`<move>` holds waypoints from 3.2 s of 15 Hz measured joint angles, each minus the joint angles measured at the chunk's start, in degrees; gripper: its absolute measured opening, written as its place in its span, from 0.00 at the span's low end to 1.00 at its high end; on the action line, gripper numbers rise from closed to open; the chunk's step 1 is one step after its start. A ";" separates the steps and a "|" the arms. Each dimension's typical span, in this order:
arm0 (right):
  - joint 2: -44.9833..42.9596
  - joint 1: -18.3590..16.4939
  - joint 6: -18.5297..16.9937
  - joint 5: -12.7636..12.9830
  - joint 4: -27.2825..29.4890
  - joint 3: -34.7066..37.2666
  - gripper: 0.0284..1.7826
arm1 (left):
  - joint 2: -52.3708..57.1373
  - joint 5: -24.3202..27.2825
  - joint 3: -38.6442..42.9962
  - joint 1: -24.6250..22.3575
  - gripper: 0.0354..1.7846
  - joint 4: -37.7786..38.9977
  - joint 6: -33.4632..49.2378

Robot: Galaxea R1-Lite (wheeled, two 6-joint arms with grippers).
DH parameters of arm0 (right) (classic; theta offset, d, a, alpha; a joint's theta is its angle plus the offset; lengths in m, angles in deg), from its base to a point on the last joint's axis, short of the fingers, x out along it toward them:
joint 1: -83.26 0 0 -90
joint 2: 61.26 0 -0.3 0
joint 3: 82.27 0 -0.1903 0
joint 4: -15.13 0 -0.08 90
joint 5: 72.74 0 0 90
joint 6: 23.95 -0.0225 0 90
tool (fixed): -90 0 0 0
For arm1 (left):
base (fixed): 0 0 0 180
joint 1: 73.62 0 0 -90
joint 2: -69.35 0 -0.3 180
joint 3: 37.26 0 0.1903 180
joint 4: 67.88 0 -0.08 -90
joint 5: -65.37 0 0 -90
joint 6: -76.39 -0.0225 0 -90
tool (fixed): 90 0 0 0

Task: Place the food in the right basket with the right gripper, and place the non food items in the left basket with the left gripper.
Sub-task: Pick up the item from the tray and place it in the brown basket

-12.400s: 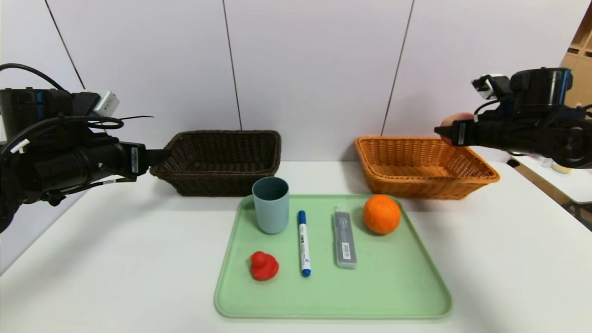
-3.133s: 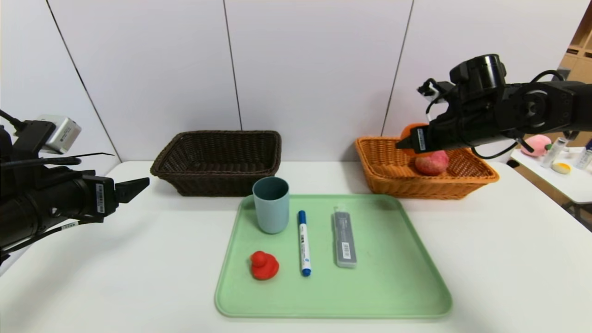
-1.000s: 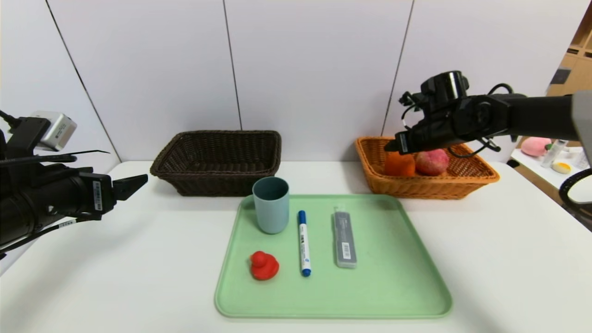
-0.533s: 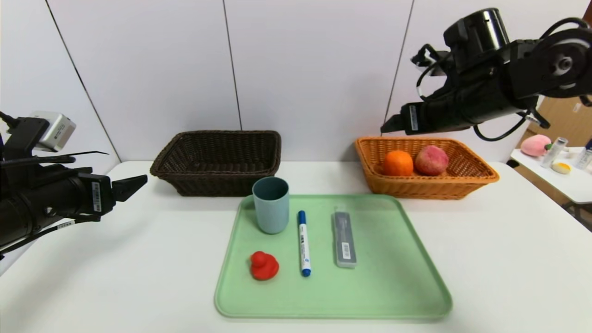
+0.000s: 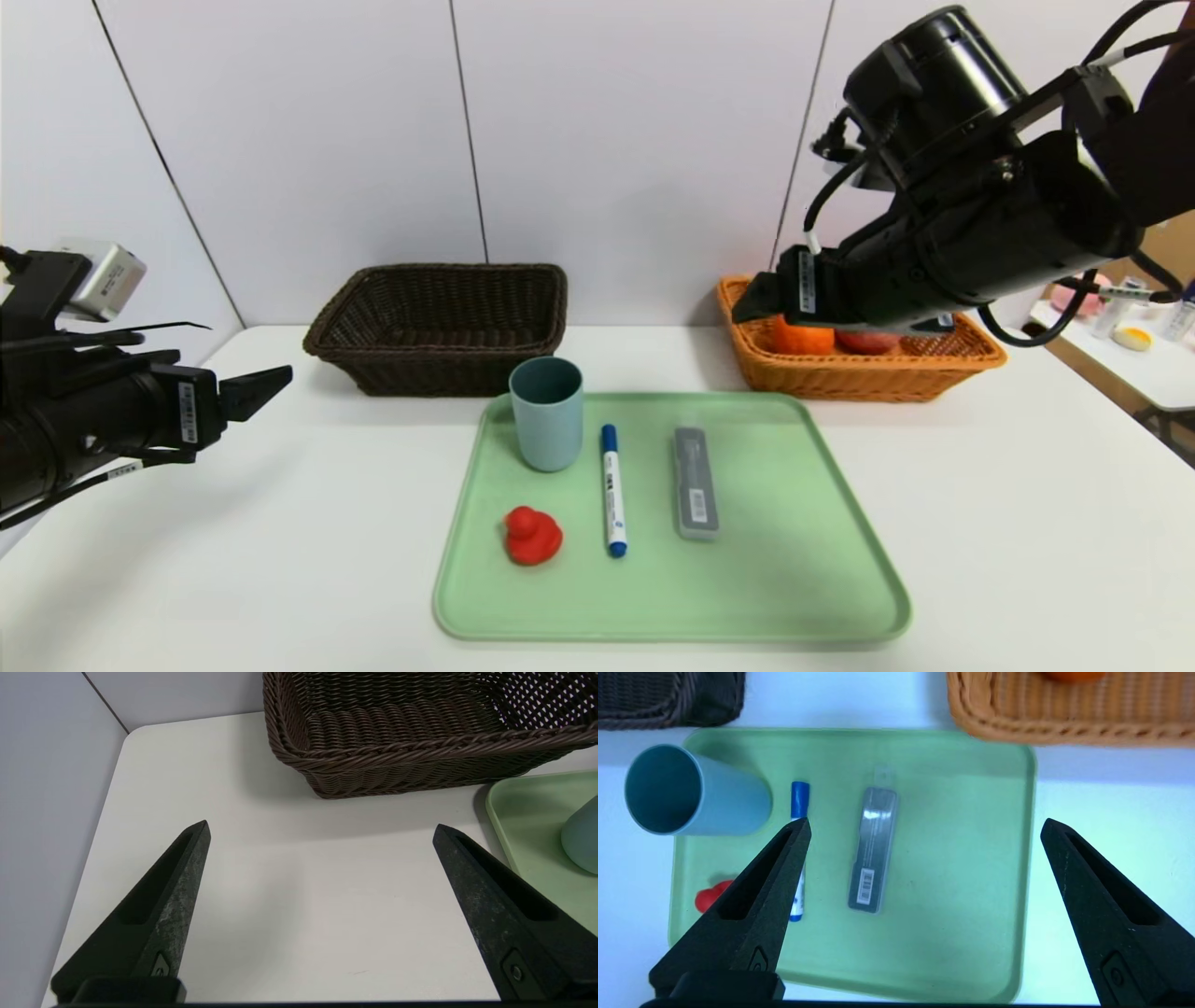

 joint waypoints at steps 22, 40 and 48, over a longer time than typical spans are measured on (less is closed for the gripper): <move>11.87 6.89 -6.29 0.33 -9.14 13.46 0.95 | 2.38 -0.99 4.52 -0.02 0.94 -0.02 0.27; 17.38 5.16 -6.10 0.55 -12.35 13.79 0.95 | 1.66 -0.99 5.77 -0.02 0.94 0.06 0.74; 17.14 5.29 -5.68 0.56 -14.76 14.64 0.80 | 1.66 -0.99 5.71 -0.05 0.94 0.06 0.66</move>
